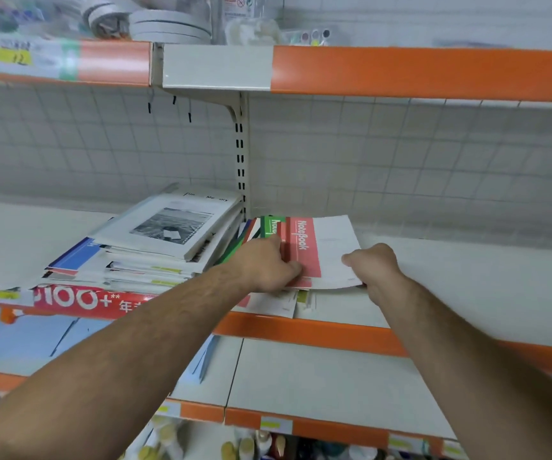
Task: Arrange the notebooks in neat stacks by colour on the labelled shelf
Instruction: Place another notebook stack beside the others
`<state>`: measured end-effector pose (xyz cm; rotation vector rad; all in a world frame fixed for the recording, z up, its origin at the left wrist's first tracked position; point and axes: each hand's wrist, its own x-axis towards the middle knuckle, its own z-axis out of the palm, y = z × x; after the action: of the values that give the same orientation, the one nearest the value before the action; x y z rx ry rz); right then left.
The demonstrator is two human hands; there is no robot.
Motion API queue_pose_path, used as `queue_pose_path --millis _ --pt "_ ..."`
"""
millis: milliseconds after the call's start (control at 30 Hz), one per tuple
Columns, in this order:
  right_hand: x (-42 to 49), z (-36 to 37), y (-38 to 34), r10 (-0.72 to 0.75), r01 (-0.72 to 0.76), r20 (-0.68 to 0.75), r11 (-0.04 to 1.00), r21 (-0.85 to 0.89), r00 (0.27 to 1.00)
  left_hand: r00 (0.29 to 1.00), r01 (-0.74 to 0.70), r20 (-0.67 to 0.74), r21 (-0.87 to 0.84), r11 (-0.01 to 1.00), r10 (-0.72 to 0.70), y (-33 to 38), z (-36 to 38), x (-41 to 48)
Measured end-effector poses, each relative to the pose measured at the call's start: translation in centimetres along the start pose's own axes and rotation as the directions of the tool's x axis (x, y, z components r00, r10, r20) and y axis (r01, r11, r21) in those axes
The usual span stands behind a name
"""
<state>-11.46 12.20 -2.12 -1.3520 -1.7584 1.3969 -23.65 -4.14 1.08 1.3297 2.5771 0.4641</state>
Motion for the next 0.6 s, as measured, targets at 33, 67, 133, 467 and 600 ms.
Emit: queue_pose_path --millis 33,67,133,467,600 --pt "0.2 -0.2 -0.1 0.01 -0.009 -0.05 1.0 0.017 0.999 1.0 0.002 0.018 0.009 1.0 -0.002 -0.1 -0.2 0.1" --pt "0.5 -0.5 -0.2 0.028 -0.025 -0.093 0.999 0.028 0.995 1.0 0.005 0.028 0.017 1.0 -0.005 -0.2 -0.3 0.3" --pt "0.8 -1.1 -0.2 0.069 -0.065 -0.139 0.997 0.03 0.988 0.999 0.008 0.035 0.034 0.999 -0.01 -0.5 -0.3 0.6" --pt "-1.0 0.7 0.3 0.035 -0.036 0.011 0.995 0.096 0.999 0.997 -0.018 0.081 -0.018 1.0 0.019 -1.4 -0.9 0.6" --pt "-2.0 1.8 0.4 0.01 -0.024 0.119 0.993 0.117 0.993 0.996 0.046 0.08 -0.175 0.983 -0.032 -2.1 -1.4 0.6"
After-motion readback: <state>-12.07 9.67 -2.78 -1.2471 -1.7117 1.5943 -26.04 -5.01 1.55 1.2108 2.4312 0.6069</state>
